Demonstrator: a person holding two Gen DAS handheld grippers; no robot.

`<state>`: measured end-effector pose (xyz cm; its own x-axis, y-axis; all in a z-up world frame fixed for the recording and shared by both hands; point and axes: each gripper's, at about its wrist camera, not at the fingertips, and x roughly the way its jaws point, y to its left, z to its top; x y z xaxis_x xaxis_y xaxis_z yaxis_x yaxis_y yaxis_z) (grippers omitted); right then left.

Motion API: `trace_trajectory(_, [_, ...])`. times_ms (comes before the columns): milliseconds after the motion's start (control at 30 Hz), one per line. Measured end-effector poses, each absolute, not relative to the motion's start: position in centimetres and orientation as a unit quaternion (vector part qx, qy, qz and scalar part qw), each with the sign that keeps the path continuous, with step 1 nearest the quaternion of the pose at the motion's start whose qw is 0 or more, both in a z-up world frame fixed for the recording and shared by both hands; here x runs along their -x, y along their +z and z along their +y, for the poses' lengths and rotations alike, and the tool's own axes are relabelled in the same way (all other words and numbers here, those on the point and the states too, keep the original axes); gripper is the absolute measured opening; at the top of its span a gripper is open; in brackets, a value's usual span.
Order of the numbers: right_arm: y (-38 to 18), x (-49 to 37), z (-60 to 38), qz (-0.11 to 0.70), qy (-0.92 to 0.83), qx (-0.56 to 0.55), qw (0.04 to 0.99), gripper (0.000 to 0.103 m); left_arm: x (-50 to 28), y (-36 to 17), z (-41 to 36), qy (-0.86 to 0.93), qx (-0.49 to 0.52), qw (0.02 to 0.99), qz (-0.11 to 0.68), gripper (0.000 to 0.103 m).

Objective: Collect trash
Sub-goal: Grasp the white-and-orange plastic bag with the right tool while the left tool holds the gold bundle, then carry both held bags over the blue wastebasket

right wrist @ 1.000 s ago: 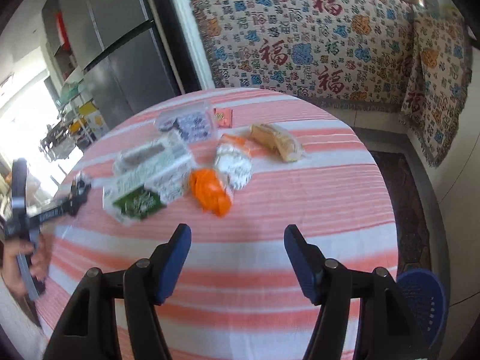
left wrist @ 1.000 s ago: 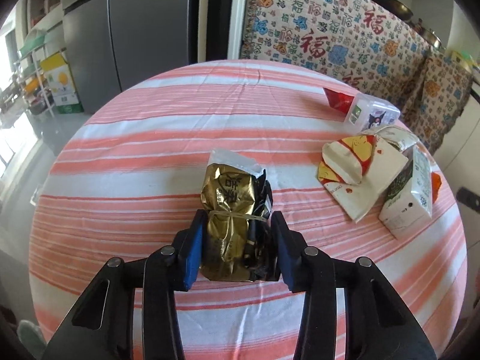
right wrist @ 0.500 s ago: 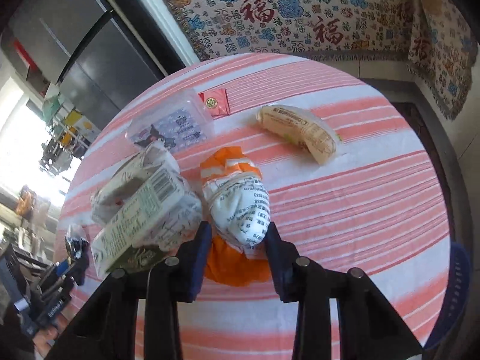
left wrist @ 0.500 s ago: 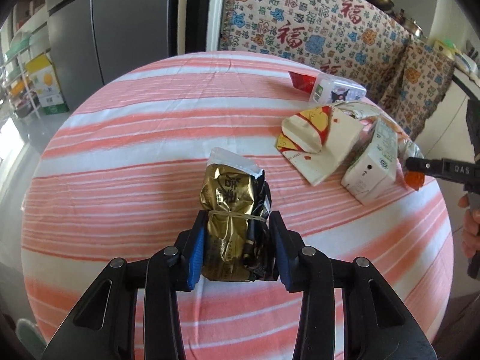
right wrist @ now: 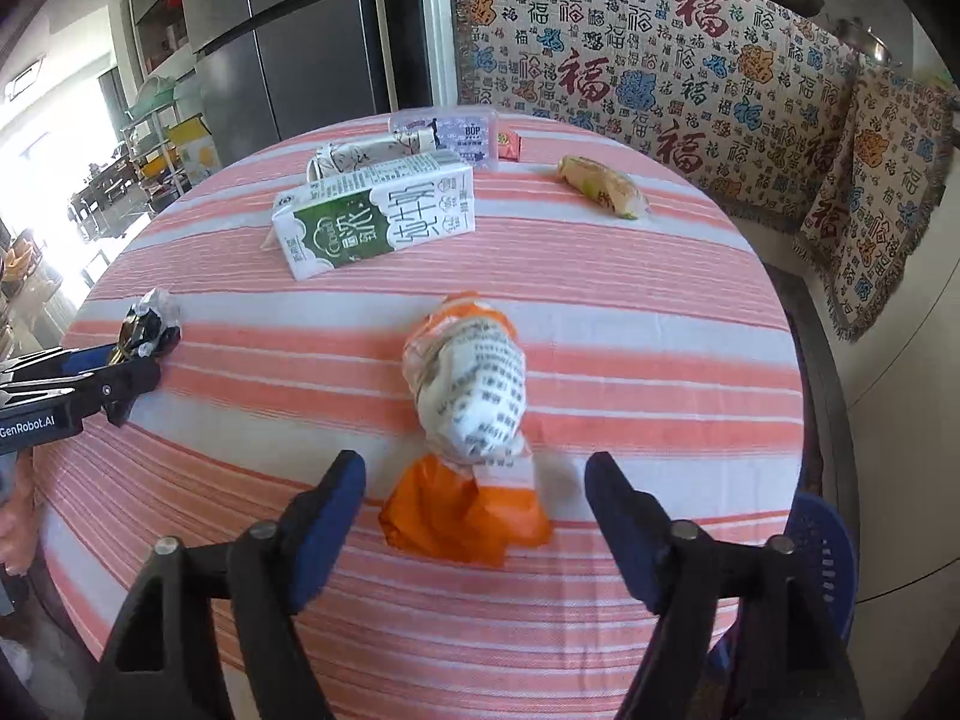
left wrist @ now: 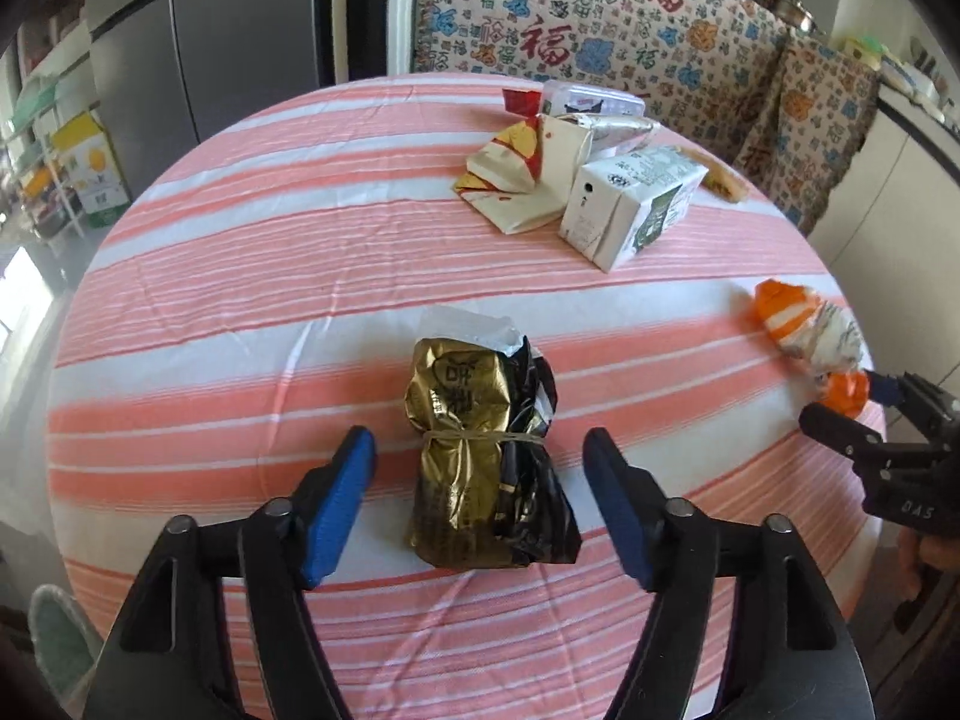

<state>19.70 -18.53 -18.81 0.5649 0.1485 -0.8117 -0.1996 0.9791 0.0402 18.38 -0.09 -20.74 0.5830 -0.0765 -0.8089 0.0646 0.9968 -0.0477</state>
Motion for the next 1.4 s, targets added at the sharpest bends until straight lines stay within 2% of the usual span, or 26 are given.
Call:
trace_trajectory(33, [-19.2,-19.6,-18.4,0.459,0.101,0.031,0.882,0.079,-18.4,-20.9,-0.2,-0.028,-0.006,0.891,0.453,0.088])
trace_trajectory(133, [-19.5,-19.6,-17.8,0.449,0.104,0.054,0.886,0.081,-18.8,-21.7,0.2,-0.008,-0.015,0.890,0.456,0.098])
trace_trajectory(233, [-19.6,-19.8,-17.7,0.447,0.101,0.050,0.888,0.086,-19.3,-21.7,0.7,-0.002,-0.012,0.888,0.460,0.102])
trace_trajectory(500, [-19.8,-21.2,-17.5,0.455,0.100,0.048,0.883,0.095,-19.4,-21.6,0.8,-0.003,-0.011,0.887,0.462,0.103])
trace_trajectory(733, [-16.9,-22.5,-19.5,0.476,0.134,0.008,0.869,0.093,-18.9,-20.2,1.1,-0.061,-0.009,0.884,0.463,0.100])
trace_trajectory(833, [-15.8,-23.6,-19.4,0.504,0.152,0.033,0.850,0.093,-19.3,-19.8,0.6,-0.087,-0.007,0.877,0.472,0.099])
trace_trajectory(1000, [-16.6,-25.8,-18.7,0.548,0.143,0.083,0.820,0.093,-20.4,-20.2,-0.7,-0.082,-0.046,0.862,0.498,0.085])
trace_trajectory(1067, [-17.4,-26.5,-18.6,0.567,0.144,0.090,0.806,0.092,-20.6,-20.6,-0.6,-0.075,-0.046,0.858,0.506,0.066])
trace_trajectory(1100, [-17.7,-26.8,-18.7,0.574,0.152,0.088,0.800,0.072,-20.4,-20.3,-0.6,-0.072,-0.049,0.861,0.502,0.056])
trace_trajectory(1133, [-17.9,-26.9,-18.8,0.580,0.157,0.083,0.795,0.046,-20.3,-20.2,-0.4,-0.076,-0.045,0.860,0.502,0.040])
trace_trajectory(1400, [-13.8,-24.1,-20.9,0.524,0.144,0.033,0.838,0.046,-18.7,-17.2,-1.4,-0.117,-0.003,0.875,0.469,0.037])
